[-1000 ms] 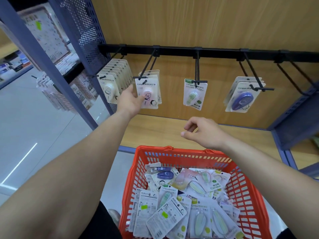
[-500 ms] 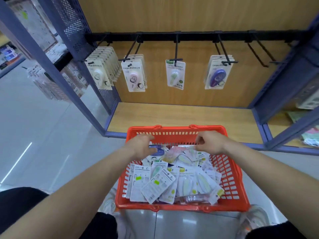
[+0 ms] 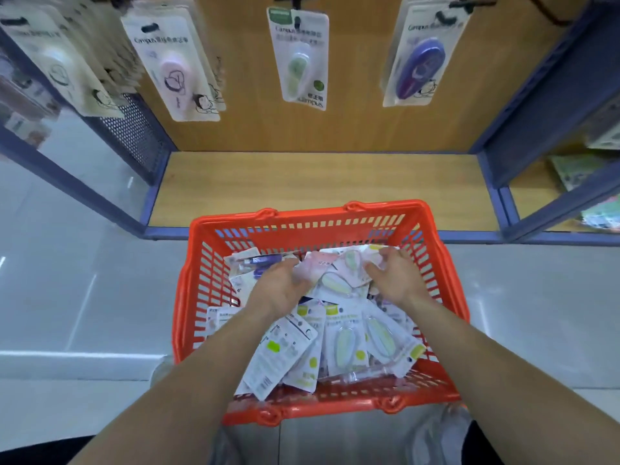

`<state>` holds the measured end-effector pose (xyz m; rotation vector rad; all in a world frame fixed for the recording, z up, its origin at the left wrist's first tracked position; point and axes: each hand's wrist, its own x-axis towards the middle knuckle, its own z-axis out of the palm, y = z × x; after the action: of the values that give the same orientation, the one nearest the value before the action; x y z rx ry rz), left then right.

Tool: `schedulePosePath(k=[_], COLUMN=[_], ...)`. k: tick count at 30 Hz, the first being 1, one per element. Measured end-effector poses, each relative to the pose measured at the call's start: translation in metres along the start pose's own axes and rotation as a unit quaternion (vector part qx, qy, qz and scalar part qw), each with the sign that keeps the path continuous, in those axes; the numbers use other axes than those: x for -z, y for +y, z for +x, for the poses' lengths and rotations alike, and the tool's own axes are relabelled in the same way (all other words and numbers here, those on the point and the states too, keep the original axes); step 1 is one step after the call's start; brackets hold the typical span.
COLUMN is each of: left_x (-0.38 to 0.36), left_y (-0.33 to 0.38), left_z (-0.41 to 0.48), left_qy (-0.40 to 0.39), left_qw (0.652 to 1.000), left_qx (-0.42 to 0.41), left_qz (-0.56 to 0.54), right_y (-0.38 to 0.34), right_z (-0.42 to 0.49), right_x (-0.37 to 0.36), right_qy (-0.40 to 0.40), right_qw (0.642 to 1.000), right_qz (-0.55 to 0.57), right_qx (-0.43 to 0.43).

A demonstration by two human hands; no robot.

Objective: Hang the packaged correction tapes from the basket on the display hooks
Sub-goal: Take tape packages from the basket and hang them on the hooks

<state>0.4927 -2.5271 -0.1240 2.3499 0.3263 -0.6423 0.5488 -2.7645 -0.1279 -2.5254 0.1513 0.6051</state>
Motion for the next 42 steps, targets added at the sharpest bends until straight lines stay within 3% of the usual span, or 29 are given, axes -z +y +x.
schedulePosePath(k=[4,9,14,20,24,29,32,36,42], left_x=[-0.018,-0.024,-0.023,-0.022,-0.025,-0.022,-0.017,-0.007,0.022], left_y=[-0.008,-0.011,-0.001,-0.002,0.000,0.010,0.017,0.017,0.022], left_z=[0.016,0.022,0.015,0.012,0.011,0.005,0.001,0.002,-0.016], left_qy=[0.014,0.044,0.011,-0.022,-0.063,-0.043,-0.024,0.003,0.023], left_qw=[1.000,0.993,0.986,0.980,0.957,0.948,0.950,0.953,0.948], left_qx=[0.015,0.058,0.073,0.078,0.073,0.056,0.030,0.043,0.052], left_qz=[0.010,-0.098,-0.150,-0.183,-0.273,-0.311,-0.310,-0.299,-0.312], right_y=[0.007,0.009,0.004,0.008,0.011,0.010,0.006,0.000,-0.014], right_z=[0.023,0.023,0.007,-0.005,-0.016,-0.019,-0.021,-0.024,-0.036], right_x=[-0.010,-0.015,-0.016,-0.008,-0.001,-0.001,0.001,0.008,0.023], right_qy=[0.024,0.020,0.017,-0.017,-0.053,-0.044,-0.014,-0.006,-0.074], right_qw=[0.997,0.990,0.988,0.961,0.959,0.965,0.967,0.946,0.947], right_qz=[0.057,0.116,0.143,0.265,0.275,0.256,0.251,0.323,0.312], right_qx=[-0.043,-0.077,-0.063,-0.072,-0.051,-0.046,-0.045,-0.038,-0.004])
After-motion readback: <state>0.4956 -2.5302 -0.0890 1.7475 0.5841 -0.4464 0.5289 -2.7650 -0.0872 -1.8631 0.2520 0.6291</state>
